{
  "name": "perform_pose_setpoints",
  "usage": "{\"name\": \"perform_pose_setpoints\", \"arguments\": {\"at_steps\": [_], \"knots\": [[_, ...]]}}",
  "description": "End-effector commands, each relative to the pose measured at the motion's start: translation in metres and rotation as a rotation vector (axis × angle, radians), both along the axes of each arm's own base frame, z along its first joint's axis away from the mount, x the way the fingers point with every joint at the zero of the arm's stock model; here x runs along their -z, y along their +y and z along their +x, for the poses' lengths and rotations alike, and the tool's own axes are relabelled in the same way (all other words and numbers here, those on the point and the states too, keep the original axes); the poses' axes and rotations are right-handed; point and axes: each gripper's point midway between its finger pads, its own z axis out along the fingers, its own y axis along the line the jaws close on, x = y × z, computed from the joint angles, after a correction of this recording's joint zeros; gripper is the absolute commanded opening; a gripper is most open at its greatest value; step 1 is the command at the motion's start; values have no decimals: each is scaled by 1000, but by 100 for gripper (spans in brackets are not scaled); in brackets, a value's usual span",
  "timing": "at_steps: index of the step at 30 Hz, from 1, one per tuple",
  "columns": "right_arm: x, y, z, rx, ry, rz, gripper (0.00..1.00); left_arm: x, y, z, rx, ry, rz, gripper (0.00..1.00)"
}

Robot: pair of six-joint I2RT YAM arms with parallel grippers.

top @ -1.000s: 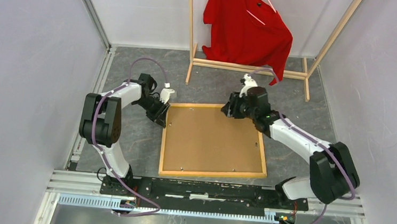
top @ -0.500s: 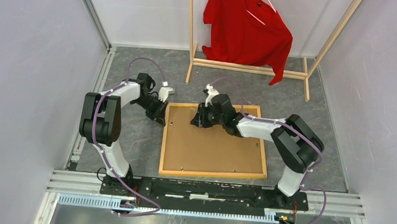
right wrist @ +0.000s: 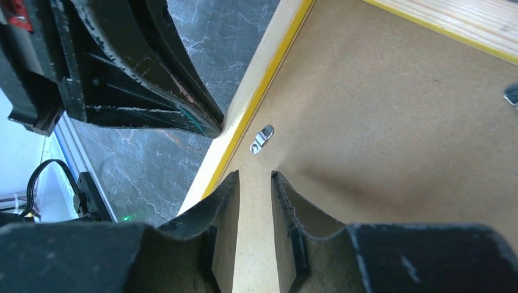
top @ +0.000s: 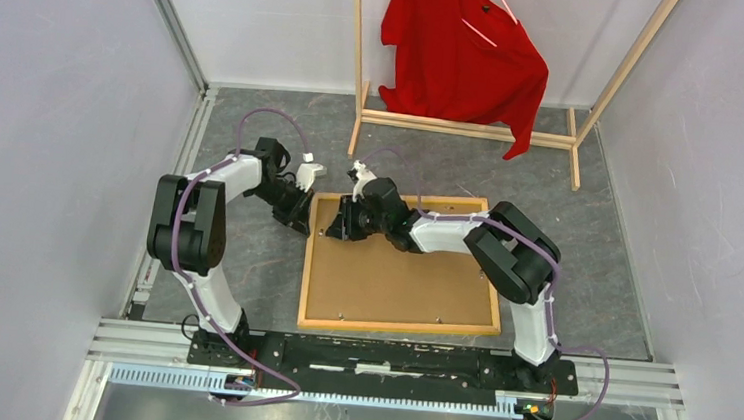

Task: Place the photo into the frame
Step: Install the photo frame at the center of the board.

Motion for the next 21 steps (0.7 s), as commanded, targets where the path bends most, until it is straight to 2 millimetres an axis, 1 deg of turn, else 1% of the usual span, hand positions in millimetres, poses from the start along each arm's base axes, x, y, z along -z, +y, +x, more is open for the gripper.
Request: {"name": "perform_pose_setpoints", "arguments": {"at_steps": [1, 10, 16, 21], "knots": [[-11, 21, 7, -9, -22, 54, 31, 13, 2, 8, -11, -44, 30, 14], [7, 23, 12, 7, -16, 16, 30, 11, 2, 8, -7, -53, 27, 13], [15, 27, 14, 12, -6, 14, 28, 10, 2, 8, -7, -56, 28, 13], [16, 31, 11, 7, 4, 24, 27, 10, 3, 8, -7, -59, 33, 13]]}}
